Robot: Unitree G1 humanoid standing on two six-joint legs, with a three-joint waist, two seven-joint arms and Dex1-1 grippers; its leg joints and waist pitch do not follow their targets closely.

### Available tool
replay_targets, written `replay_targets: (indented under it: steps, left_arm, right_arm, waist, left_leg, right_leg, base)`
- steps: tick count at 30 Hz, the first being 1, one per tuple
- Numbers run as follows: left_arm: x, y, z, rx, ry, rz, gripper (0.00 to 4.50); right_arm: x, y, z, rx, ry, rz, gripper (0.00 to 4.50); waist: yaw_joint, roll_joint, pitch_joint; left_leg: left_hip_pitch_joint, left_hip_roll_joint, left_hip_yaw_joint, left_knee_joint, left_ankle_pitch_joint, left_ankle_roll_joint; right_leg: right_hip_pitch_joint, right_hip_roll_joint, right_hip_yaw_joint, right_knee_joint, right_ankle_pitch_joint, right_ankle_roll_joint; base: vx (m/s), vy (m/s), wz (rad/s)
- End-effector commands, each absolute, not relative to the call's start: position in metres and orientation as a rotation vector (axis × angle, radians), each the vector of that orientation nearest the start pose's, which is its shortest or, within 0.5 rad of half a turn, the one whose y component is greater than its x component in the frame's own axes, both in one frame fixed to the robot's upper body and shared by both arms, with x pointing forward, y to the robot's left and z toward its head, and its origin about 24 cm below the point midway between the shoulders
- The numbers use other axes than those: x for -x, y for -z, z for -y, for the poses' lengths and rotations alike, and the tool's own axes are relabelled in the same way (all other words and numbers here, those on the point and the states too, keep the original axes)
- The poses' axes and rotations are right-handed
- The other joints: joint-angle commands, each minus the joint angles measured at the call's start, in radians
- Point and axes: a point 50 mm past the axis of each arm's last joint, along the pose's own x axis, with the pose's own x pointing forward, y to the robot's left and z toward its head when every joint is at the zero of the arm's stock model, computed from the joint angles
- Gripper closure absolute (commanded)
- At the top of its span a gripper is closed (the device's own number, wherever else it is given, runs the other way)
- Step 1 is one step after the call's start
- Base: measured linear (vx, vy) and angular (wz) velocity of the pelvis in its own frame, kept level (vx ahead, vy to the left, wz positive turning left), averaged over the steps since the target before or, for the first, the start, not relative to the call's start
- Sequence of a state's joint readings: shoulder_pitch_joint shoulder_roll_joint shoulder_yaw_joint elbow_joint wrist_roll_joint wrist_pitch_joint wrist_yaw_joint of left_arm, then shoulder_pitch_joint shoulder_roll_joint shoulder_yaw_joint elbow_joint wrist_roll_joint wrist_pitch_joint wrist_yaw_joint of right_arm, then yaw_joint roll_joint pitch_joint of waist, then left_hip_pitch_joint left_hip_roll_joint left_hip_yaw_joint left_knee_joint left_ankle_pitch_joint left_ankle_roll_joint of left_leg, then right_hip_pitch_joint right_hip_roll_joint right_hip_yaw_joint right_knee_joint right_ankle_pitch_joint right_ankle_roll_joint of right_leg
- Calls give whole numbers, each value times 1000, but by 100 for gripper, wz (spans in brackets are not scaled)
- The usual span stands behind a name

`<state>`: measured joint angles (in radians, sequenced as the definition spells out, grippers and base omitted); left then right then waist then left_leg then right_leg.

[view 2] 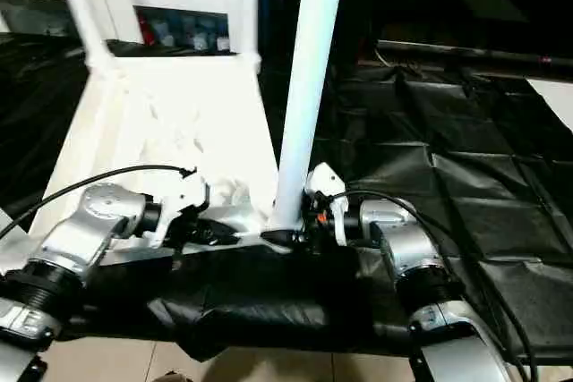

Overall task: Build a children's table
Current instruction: Rotate leg to tighten

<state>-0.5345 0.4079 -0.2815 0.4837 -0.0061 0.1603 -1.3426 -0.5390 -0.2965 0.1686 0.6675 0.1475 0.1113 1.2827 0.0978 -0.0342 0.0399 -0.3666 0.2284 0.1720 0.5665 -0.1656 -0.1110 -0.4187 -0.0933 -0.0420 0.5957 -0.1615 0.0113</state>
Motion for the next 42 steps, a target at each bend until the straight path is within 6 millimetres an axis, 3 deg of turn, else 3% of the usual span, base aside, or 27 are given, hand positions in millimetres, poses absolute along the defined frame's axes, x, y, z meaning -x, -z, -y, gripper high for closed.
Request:
replay_targets:
  steps: [1,6,12,15,17,20,22,25,27,30,34,38,40,42]
  left_arm:
    - [-294,-57,-123,-345,1567,-458,450]
    - [-295,-56,-123,-354,1550,-449,450]
    - [-302,-53,-115,-359,1458,-430,450]
    - [-314,-52,-103,-347,1313,-396,450]
    - [-318,-52,-97,-342,1265,-386,450]
    - [-323,-50,-81,-328,1181,-377,450]
    - [-324,-51,-77,-325,1157,-370,450]
    - [-324,-52,-58,-291,1119,-343,450]
    - [-321,-52,-52,-279,1136,-336,450]
    - [-318,-51,-52,-282,1158,-340,450]
    - [-316,-51,-64,-294,1210,-337,450]
    - [-312,-52,-73,-291,1266,-338,450]
    - [-306,-54,-82,-272,1343,-342,450]
    - [-303,-54,-89,-280,1390,-354,450]
  right_arm:
    - [-299,-33,125,36,-1417,-421,135]
    - [-296,-33,125,18,-1432,-438,171]
    - [-297,-27,121,-11,-1350,-445,180]
    - [-316,-16,117,20,-1049,-452,181]
    - [-323,-12,116,36,-928,-459,181]
    - [-332,-5,108,-15,-695,-501,181]
    - [-334,-3,104,-41,-648,-510,182]
    - [-335,-4,85,-18,-620,-481,182]
    - [-334,-7,75,3,-685,-437,126]
    - [-334,-10,71,-23,-725,-415,105]
    - [-334,-19,76,15,-821,-355,59]
    - [-331,-26,83,39,-926,-302,59]
    - [-327,-32,94,48,-1034,-263,59]
    - [-323,-34,103,50,-1119,-270,59]
  waist:
    - [-2,-3,-57]
    - [0,-3,-59]
    - [6,-5,-58]
    - [-7,-2,-49]
    - [-20,-10,-48]
    - [-33,-5,-46]
    - [-43,-7,-47]
    - [-50,-6,-48]
    - [-50,-7,-49]
    - [-50,-7,-50]
    - [-48,-4,-51]
    - [-46,-4,-57]
    - [-44,-4,-62]
    - [-40,-5,-64]
  left_leg:
    - [9,0,20,-66,-267,39]
    - [8,-2,20,-63,-237,39]
    - [9,-2,21,-64,-239,38]
    - [11,-7,16,-71,-318,-2]
    - [12,-12,9,-72,-362,-21]
    - [15,-17,4,-70,-389,-14]
    - [16,-18,1,-69,-395,-19]
    - [13,-18,0,-70,-416,-8]
    - [15,-18,3,-68,-422,3]
    - [9,-16,4,-71,-401,12]
    - [8,-14,7,-72,-382,22]
    - [1,-9,11,-70,-326,40]
    - [2,-9,13,-65,-284,50]
    - [-2,-8,16,-59,-208,81]
  right_leg:
    - [48,-25,20,-60,-245,-217]
    - [50,-24,19,-55,-203,-223]
    - [49,-25,21,-57,-212,-218]
    - [40,-30,22,-74,-369,-178]
    - [43,-32,16,-86,-496,-130]
    - [33,-33,14,-102,-602,-81]
    - [32,-32,8,-107,-626,-70]
    - [30,-28,5,-108,-604,-69]
    - [25,-28,6,-111,-591,-76]
    - [30,-26,9,-103,-537,-94]
    - [34,-23,13,-93,-447,-130]
    - [43,-24,18,-80,-336,-170]
    - [49,-23,18,-70,-258,-198]
    - [54,-19,18,-55,-131,-238]
  base:
    - [0,0,0]
    - [0,0,0]
    - [0,0,0]
    - [0,0,0]
    - [-56,1,-5]
    - [-17,1,-2]
    - [0,0,0]
    - [0,0,0]
    - [0,0,0]
    - [0,0,0]
    - [0,0,0]
    - [0,0,0]
    - [0,0,0]
    - [27,-1,0]
